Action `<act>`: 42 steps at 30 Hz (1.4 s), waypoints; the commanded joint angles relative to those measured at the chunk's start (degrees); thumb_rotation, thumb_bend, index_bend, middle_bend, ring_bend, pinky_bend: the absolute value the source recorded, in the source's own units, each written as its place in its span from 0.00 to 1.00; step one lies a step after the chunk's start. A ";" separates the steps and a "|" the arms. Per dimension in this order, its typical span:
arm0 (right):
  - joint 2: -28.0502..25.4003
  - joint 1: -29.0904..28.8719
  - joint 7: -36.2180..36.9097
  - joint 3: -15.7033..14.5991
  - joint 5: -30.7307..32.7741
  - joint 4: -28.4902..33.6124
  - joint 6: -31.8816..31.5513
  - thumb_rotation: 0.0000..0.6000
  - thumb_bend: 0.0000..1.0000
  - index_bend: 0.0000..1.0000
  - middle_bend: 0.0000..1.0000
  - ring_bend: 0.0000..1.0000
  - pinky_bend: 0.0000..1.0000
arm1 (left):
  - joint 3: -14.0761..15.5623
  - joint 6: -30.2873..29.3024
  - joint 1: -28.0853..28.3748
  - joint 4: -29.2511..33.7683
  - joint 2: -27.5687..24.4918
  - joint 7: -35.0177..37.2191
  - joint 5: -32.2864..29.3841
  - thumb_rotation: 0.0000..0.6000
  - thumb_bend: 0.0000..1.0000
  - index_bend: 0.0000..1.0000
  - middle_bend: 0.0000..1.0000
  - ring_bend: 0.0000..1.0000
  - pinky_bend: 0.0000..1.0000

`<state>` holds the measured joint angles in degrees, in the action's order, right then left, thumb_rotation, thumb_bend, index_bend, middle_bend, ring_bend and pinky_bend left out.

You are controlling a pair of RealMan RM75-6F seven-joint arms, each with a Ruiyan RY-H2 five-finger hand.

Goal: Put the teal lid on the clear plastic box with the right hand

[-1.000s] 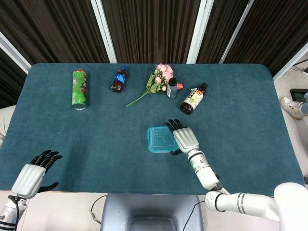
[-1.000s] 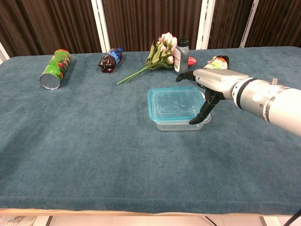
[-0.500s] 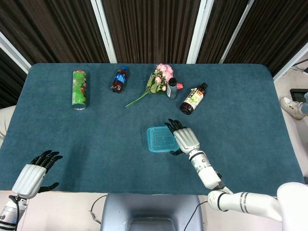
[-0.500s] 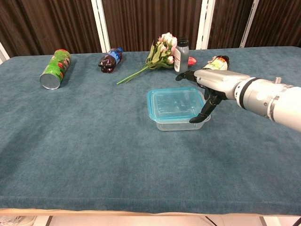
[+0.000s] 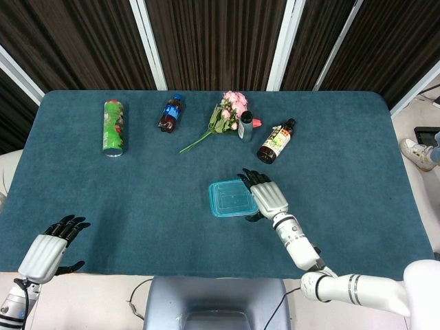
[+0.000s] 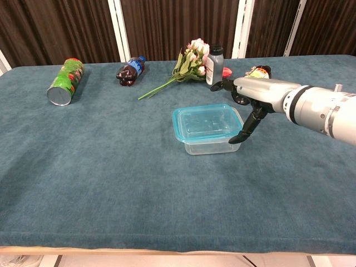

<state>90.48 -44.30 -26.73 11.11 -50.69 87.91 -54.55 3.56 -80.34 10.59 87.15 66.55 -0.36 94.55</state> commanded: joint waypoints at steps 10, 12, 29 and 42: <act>-0.67 0.71 -2.92 -0.34 -5.63 7.18 -7.61 1.00 0.32 0.31 0.17 0.12 0.34 | 0.05 0.35 0.10 0.20 -0.21 0.19 -0.21 1.00 0.74 0.23 0.17 0.12 0.30; 0.91 0.12 -5.39 0.30 -4.96 6.56 -9.19 1.00 0.32 0.35 0.21 0.17 0.37 | 0.08 0.36 0.10 0.23 -0.23 0.14 -0.16 1.00 0.74 0.23 0.17 0.12 0.30; 8.20 -5.27 -16.28 3.52 5.35 1.24 -10.19 1.00 0.32 0.39 0.25 0.22 0.41 | 0.13 0.39 0.06 0.31 -0.38 0.32 -0.25 1.00 0.74 0.23 0.17 0.12 0.30; 8.27 -5.17 -14.95 2.60 7.04 -1.59 -8.05 1.00 0.32 0.39 0.25 0.22 0.41 | 0.12 0.63 0.13 0.51 -0.36 -0.06 -0.37 1.00 0.74 0.23 0.17 0.12 0.30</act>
<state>98.62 -49.43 -41.95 13.78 -43.76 86.62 -62.87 3.68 -79.72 10.72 87.64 66.19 -0.42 94.19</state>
